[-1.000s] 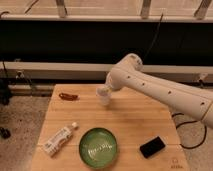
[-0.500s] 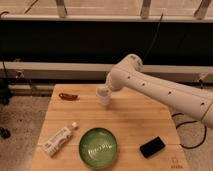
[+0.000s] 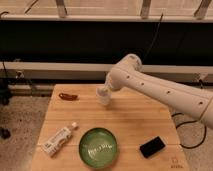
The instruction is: Place the white sponge in the ceramic cup
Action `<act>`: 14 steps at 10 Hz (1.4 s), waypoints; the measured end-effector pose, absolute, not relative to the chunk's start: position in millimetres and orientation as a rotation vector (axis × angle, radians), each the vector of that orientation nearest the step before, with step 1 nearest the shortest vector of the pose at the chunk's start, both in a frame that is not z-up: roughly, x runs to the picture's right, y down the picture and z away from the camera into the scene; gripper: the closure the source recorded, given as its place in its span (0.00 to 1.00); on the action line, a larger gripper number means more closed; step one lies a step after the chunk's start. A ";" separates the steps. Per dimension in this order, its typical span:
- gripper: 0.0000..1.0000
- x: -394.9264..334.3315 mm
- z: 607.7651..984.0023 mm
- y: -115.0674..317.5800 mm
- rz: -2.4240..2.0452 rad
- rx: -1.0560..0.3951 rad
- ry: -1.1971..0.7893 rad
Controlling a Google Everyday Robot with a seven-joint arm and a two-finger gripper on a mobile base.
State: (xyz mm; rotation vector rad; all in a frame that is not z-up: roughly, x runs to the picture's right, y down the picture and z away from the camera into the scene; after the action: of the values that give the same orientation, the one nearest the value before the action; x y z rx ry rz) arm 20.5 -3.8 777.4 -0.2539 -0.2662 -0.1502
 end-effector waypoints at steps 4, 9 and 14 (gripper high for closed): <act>0.55 16.9 783.8 -7.6 -0.166 -0.263 -0.264; 0.20 20.4 795.7 -10.6 -0.167 -0.279 -0.255; 0.20 23.2 799.4 -16.8 -0.164 -0.273 -0.252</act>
State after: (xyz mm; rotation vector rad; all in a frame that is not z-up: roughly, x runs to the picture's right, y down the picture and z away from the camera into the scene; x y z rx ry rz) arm 23.2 -16.8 799.4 -0.2735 -0.2521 -0.1644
